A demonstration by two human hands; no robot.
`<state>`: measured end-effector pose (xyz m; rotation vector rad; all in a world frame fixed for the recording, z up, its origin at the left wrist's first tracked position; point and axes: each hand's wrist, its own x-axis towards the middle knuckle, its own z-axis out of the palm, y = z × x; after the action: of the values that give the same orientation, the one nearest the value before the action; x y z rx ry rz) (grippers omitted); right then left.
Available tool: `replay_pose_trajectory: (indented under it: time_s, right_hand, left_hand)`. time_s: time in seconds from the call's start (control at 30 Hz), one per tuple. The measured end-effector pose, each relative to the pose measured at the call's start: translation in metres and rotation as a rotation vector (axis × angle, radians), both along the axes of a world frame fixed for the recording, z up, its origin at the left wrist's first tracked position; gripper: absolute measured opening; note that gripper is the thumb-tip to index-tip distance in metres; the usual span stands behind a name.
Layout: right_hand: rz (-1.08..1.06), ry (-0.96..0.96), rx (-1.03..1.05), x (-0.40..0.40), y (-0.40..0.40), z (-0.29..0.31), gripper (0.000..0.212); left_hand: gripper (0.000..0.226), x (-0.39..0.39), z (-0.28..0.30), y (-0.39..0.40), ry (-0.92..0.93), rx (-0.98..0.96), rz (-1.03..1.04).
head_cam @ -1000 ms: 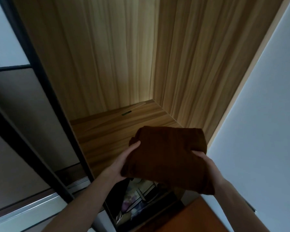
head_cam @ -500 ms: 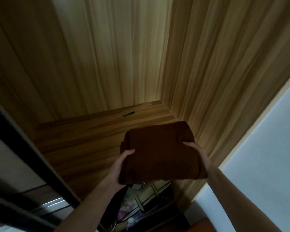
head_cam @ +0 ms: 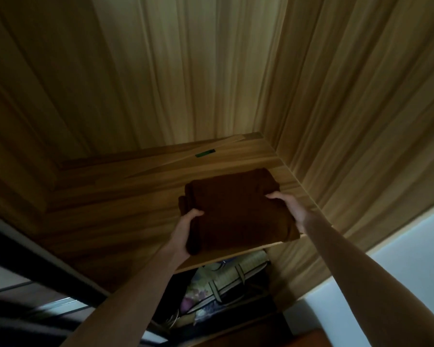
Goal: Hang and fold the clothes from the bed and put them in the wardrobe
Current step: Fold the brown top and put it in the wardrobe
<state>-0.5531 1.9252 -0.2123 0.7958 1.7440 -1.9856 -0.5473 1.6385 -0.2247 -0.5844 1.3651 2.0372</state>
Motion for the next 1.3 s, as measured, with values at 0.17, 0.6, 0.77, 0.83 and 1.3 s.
replay_pose_trajectory:
  time_s: [0.17,0.6,0.77,0.83,1.3]
  right_hand:
    - [0.021,0.092,0.106,-0.010,0.002,-0.009,0.034]
    - [0.343,0.660,1.222,0.026,-0.038,-0.041,0.061]
    - [0.347,0.636,1.255,0.028,-0.033,-0.055,0.072]
    - [0.353,0.628,1.262,0.027,-0.033,-0.056,0.073]
    - [0.063,0.903,1.089,0.082,-0.052,0.029,0.076]
  left_hand:
    - [0.045,-0.013,-0.007,0.003,0.082,-0.221,-0.026]
    - [0.064,0.000,-0.026,0.034,1.133,-1.431,-0.494]
    - [0.072,-0.006,-0.041,0.026,1.181,-1.427,-0.524]
    - [0.070,-0.009,-0.044,0.024,1.182,-1.408,-0.526]
    - [0.066,0.024,0.034,-0.005,1.410,-1.048,-0.292]
